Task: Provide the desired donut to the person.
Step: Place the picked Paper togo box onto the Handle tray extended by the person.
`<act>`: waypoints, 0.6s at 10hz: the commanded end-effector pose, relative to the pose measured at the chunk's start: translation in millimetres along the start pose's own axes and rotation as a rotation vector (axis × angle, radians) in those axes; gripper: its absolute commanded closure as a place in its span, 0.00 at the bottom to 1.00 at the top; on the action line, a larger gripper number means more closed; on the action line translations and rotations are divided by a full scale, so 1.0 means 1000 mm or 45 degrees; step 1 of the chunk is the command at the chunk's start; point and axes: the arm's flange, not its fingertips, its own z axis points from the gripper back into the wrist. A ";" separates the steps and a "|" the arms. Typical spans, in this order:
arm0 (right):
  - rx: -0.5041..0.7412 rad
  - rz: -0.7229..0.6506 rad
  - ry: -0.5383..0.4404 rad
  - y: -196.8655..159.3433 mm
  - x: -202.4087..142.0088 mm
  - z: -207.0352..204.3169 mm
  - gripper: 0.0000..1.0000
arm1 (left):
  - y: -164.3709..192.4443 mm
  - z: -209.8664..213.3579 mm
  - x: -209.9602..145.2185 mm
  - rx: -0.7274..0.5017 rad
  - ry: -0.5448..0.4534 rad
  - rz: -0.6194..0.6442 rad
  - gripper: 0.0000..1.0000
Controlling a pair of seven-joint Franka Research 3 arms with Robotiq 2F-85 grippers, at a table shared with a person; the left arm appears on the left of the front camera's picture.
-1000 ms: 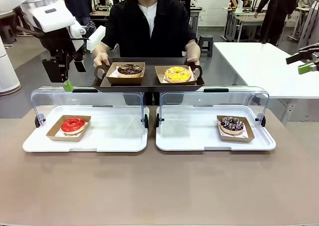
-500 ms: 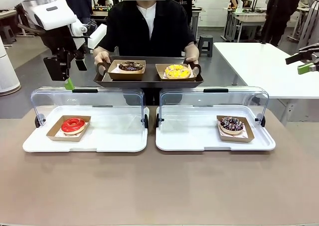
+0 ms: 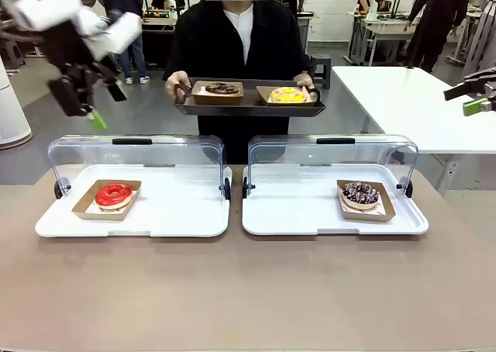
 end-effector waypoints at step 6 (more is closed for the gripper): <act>-0.003 0.003 -0.012 0.000 0.002 -0.001 0.00 | -0.106 0.020 -0.153 0.062 -0.659 0.262 0.00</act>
